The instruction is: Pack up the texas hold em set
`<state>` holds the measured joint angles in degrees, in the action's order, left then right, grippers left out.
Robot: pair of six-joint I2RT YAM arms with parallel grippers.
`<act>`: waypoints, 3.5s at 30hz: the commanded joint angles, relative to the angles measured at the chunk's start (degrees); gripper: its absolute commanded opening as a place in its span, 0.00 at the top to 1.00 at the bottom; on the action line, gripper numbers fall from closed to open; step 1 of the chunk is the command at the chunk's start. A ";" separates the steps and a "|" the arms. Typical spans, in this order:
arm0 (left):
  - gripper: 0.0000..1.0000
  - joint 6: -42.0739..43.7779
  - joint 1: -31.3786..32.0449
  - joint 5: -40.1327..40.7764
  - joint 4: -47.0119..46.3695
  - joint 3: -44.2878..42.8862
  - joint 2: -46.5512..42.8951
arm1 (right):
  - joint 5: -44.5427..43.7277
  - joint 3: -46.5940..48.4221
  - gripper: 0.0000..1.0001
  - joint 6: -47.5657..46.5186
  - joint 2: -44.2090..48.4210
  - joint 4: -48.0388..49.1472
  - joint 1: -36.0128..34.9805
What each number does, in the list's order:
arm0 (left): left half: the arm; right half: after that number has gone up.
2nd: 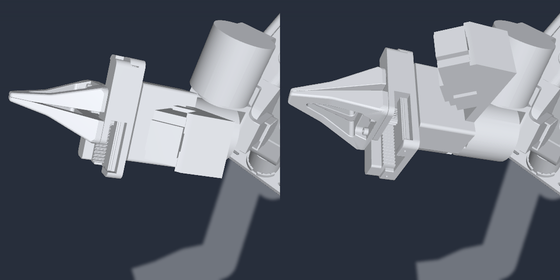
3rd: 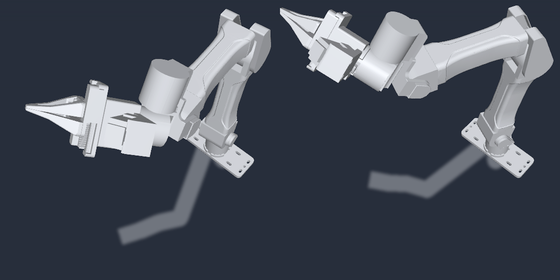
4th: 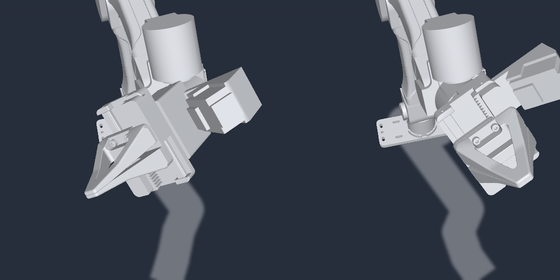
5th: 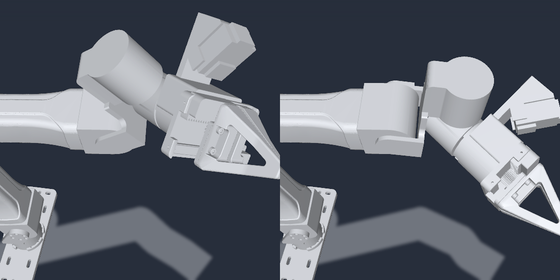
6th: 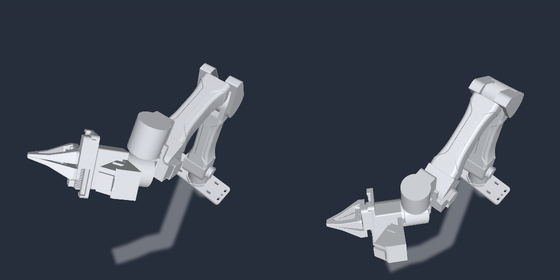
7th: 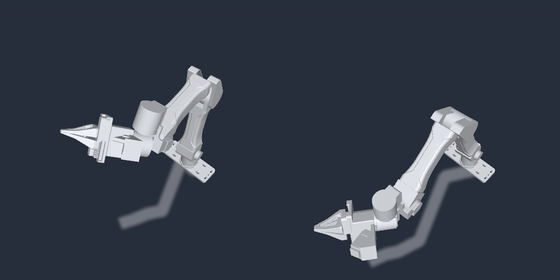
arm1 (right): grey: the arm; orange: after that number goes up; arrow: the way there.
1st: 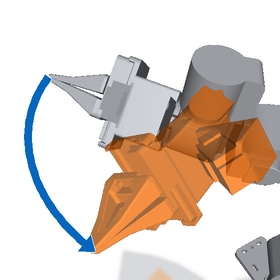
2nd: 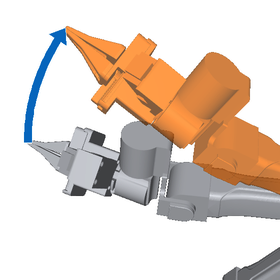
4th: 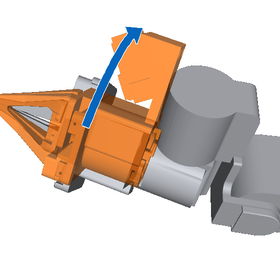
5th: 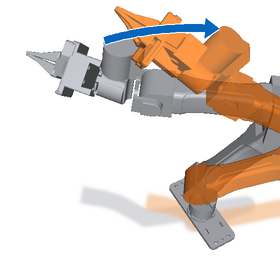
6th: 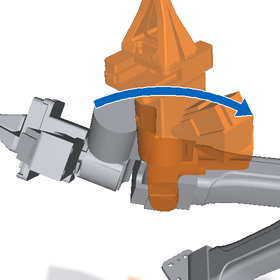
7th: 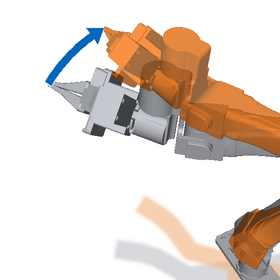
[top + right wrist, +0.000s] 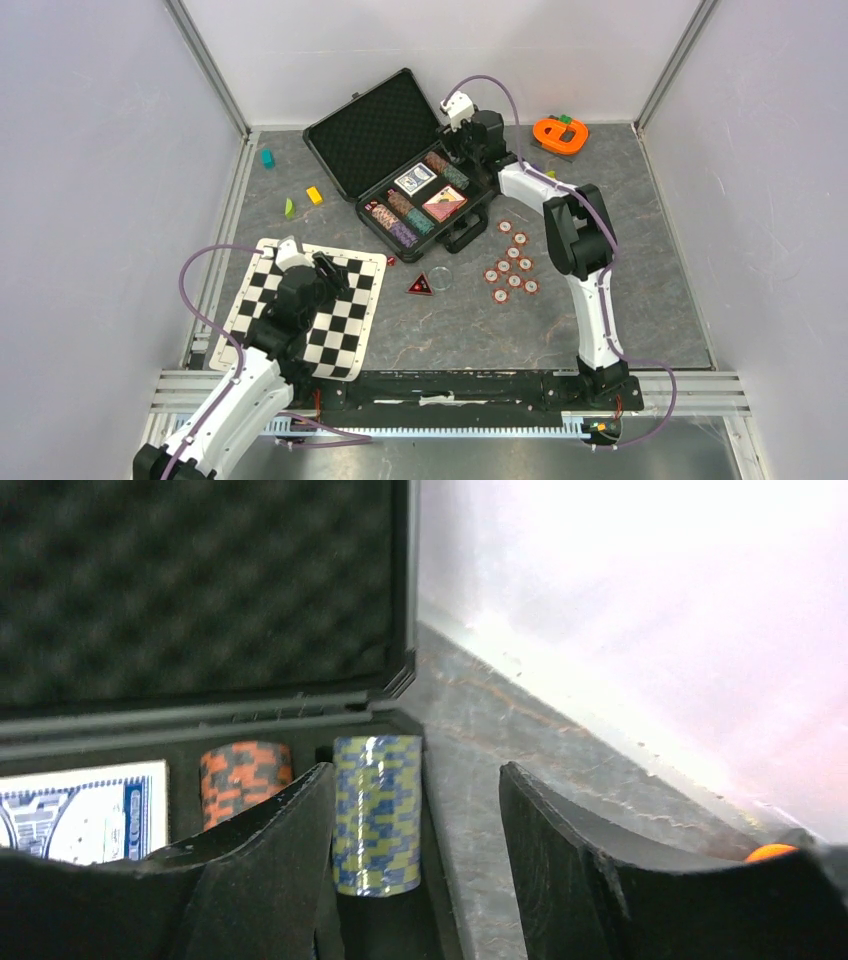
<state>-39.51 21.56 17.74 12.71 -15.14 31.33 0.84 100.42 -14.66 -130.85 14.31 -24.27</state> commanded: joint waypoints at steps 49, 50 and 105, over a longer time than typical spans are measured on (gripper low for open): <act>0.34 7.79 -0.26 -12.08 -8.12 0.19 3.09 | -4.88 -11.36 0.37 7.50 11.78 2.73 -0.69; 0.33 8.06 -0.24 -12.89 -8.37 0.19 3.39 | -4.82 -14.01 0.37 7.82 14.31 3.45 -0.69; 0.49 28.61 9.49 -8.19 -42.75 -12.40 54.24 | -15.48 -80.27 0.36 22.27 52.44 36.45 -17.93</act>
<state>-11.88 31.03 7.22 -31.16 -23.99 84.42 -12.03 19.79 10.24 -78.24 47.55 -41.91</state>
